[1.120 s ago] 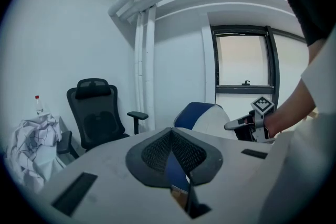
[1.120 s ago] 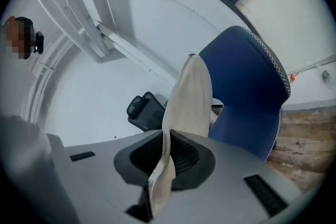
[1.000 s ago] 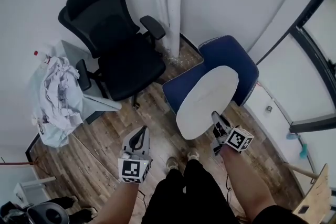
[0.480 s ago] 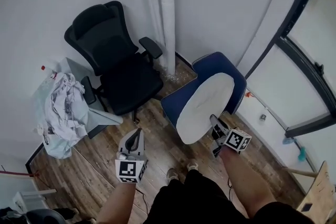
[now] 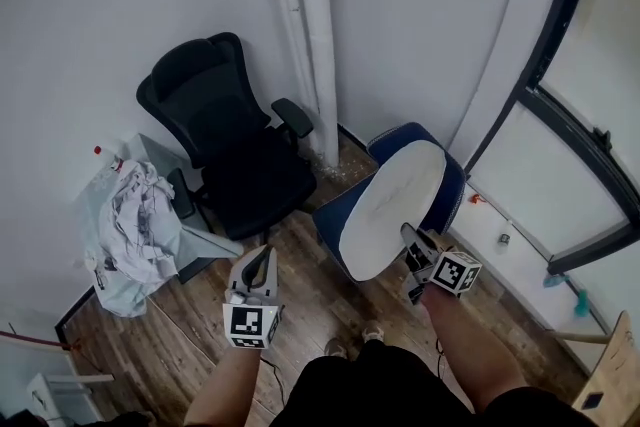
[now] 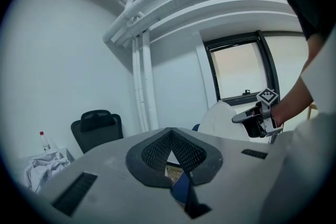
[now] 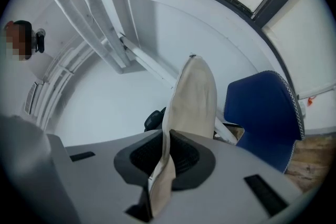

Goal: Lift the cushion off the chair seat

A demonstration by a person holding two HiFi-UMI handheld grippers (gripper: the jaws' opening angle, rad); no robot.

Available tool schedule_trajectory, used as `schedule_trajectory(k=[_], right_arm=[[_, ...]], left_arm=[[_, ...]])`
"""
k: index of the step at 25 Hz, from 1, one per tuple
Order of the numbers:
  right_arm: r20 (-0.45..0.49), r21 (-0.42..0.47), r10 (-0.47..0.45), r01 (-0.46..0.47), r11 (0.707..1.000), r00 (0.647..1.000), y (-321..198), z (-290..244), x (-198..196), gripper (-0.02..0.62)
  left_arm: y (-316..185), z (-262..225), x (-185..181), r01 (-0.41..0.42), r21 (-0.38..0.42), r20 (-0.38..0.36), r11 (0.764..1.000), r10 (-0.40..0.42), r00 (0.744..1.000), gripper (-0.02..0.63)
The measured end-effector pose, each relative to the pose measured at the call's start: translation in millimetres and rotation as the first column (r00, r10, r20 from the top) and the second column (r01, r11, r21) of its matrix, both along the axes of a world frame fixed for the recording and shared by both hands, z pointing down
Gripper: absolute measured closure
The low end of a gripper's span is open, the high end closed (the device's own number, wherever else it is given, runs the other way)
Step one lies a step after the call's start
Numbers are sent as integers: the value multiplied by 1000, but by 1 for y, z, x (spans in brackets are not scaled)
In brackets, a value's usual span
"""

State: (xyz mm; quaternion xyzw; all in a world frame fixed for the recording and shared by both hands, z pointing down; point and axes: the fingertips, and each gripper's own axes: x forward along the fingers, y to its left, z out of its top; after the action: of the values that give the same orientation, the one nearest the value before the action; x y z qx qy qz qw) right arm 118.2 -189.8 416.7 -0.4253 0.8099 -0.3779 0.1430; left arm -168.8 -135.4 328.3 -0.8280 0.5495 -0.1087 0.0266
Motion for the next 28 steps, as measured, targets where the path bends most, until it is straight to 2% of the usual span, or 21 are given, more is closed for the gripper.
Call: schedule_trajectory(k=[7, 17, 28], right_arm=[[7, 62, -26, 26, 998, 1000, -2, -36, 3, 557], [11, 120, -25, 24, 993, 1000, -8, -71, 18, 557], [34, 214, -29, 21, 977, 999, -22, -120, 22, 557]], left_arm=[[2, -24, 4, -6, 35, 11, 999, 6, 1000, 601], [4, -52, 0, 33, 65, -36, 997, -31, 999, 601], [-11, -83, -4, 58, 110, -49, 992, -53, 997, 601]])
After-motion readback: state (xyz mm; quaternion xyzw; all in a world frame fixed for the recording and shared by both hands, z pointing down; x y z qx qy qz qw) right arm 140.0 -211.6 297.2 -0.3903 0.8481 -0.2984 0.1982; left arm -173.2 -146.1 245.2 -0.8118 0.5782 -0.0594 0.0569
